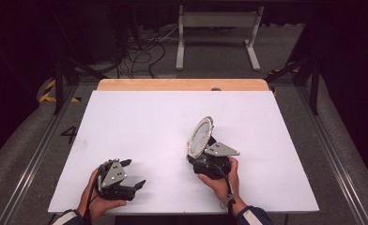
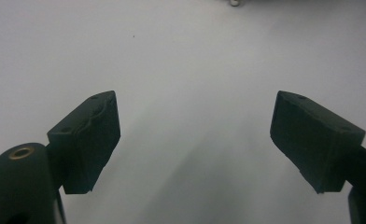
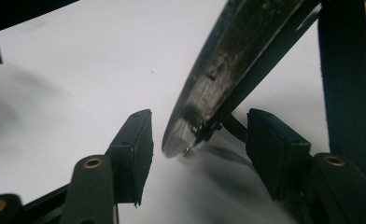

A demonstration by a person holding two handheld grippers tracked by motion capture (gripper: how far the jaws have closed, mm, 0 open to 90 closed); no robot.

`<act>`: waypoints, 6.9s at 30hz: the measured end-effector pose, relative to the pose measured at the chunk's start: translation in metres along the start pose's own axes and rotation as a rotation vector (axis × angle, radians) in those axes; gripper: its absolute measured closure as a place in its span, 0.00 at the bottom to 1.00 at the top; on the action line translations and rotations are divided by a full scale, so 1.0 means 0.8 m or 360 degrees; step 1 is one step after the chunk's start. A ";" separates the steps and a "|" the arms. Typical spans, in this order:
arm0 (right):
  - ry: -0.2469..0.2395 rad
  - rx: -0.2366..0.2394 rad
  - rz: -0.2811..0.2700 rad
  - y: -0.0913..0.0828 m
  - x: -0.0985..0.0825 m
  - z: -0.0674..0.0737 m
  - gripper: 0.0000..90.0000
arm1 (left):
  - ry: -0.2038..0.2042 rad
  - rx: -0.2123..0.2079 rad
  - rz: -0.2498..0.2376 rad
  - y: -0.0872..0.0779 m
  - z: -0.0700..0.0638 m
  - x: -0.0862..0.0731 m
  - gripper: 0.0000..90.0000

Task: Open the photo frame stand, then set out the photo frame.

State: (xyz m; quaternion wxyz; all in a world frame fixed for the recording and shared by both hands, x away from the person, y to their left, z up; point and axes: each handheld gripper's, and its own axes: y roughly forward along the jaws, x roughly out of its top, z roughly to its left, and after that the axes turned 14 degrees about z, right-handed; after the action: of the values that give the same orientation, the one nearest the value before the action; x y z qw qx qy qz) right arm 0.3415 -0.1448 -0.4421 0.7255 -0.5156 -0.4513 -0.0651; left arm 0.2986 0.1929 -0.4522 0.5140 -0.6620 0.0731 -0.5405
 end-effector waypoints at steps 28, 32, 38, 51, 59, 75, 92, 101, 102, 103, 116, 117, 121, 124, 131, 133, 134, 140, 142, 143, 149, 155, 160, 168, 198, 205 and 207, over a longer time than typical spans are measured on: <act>0.0027 0.0010 -0.0018 0.002 0.003 -0.010 0.63 | -0.0042 -0.0022 -0.0043 -0.002 0.002 -0.008 0.17; 0.0036 0.0033 -0.0029 0.002 0.002 -0.012 0.62 | -0.0039 -0.0022 -0.0032 -0.002 0.002 -0.008 0.17; 0.0055 0.0029 -0.0050 0.006 0.004 -0.014 0.61 | -0.0034 -0.0039 -0.0041 0.000 0.001 -0.006 0.17; 0.0031 0.0115 -0.0004 0.002 0.004 -0.022 0.72 | 0.0031 -0.0140 -0.0027 0.028 0.016 0.035 0.21; -0.0021 0.0176 0.0039 0.000 0.004 -0.030 0.74 | 0.0069 -0.0200 -0.0080 0.051 0.025 0.083 0.21; -0.0120 0.0326 0.0127 0.001 0.014 -0.049 0.79 | 0.0075 -0.0323 -0.0139 0.116 0.052 0.156 0.21; -0.0056 0.0126 -0.0106 -0.043 -0.014 -0.041 0.72 | 0.0064 -0.0412 -0.0201 0.146 0.050 0.193 0.22; -0.0013 0.0054 -0.0204 -0.059 -0.017 -0.031 0.85 | 0.0109 -0.0478 -0.0180 0.153 0.047 0.195 0.28; 0.0002 0.0059 -0.0208 -0.059 -0.017 -0.031 0.85 | 0.0113 -0.0485 -0.0178 0.154 0.047 0.195 0.29; 0.0007 0.0062 -0.0209 -0.059 -0.017 -0.032 0.85 | 0.0118 -0.0488 -0.0170 0.153 0.047 0.195 0.29; 0.0012 0.0058 -0.0217 -0.060 -0.015 -0.032 0.85 | 0.0131 -0.0484 -0.0152 0.149 0.048 0.194 0.41; 0.0012 0.0058 -0.0217 -0.060 -0.015 -0.032 0.85 | 0.0131 -0.0484 -0.0152 0.149 0.048 0.194 0.42; -0.0010 0.0053 -0.0205 -0.059 -0.013 -0.032 0.84 | 0.0115 -0.0498 -0.0169 0.149 0.053 0.191 0.49; 0.0000 0.0037 -0.0189 -0.056 -0.012 -0.031 0.84 | 0.0109 -0.0488 -0.0157 0.147 0.054 0.190 0.56; 0.0004 0.0074 -0.0186 -0.054 -0.010 -0.035 0.85 | 0.0083 -0.0498 -0.0149 0.144 0.059 0.186 0.64; 0.0003 0.0084 -0.0180 -0.054 -0.009 -0.037 0.85 | 0.0089 -0.0485 -0.0144 0.143 0.058 0.186 0.65; 0.0003 0.0086 -0.0178 -0.054 -0.009 -0.037 0.85 | 0.0082 -0.0487 -0.0142 0.142 0.058 0.186 0.65; 0.0020 0.0068 -0.0170 -0.056 -0.009 -0.039 0.85 | 0.0071 -0.0522 -0.0128 0.139 0.059 0.183 0.69; 0.0023 0.0058 -0.0169 -0.057 -0.009 -0.041 0.85 | 0.0080 -0.0539 -0.0125 0.138 0.059 0.182 0.70; 0.0027 0.0055 -0.0166 -0.057 -0.009 -0.042 0.85 | 0.0086 -0.0527 -0.0119 0.137 0.057 0.182 0.70; 0.0042 0.0040 -0.0157 -0.058 -0.009 -0.045 0.85 | 0.0116 -0.0525 -0.0099 0.133 0.055 0.179 0.69; 0.0033 0.0036 -0.0158 -0.058 -0.008 -0.045 0.85 | 0.0173 -0.0450 -0.0099 0.134 0.049 0.188 0.59; 0.0019 0.0008 -0.0162 -0.059 -0.009 -0.042 0.85 | 0.0136 -0.0410 -0.0159 0.134 0.049 0.193 0.53; 0.0026 -0.0055 -0.0256 -0.071 -0.008 -0.042 0.82 | 0.0105 -0.0344 -0.0222 0.133 0.052 0.195 0.43; 0.0109 -0.0002 -0.0253 -0.062 0.000 -0.049 0.87 | 0.0135 -0.0397 -0.0168 0.114 0.050 0.191 0.70; 0.0099 -0.0023 -0.0254 -0.057 0.004 -0.047 0.86 | 0.0140 -0.0385 -0.0167 0.108 0.050 0.184 0.74; 0.0106 -0.0009 -0.0254 -0.056 0.005 -0.049 0.86 | 0.0136 -0.0383 -0.0161 0.107 0.050 0.183 0.75</act>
State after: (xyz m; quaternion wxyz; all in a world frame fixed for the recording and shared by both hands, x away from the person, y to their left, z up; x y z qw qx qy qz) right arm 0.3419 -0.1957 -0.4111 0.7311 -0.4774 -0.4665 -0.1410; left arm 0.4287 0.0824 -0.4189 0.3995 -0.6981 0.1257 -0.5808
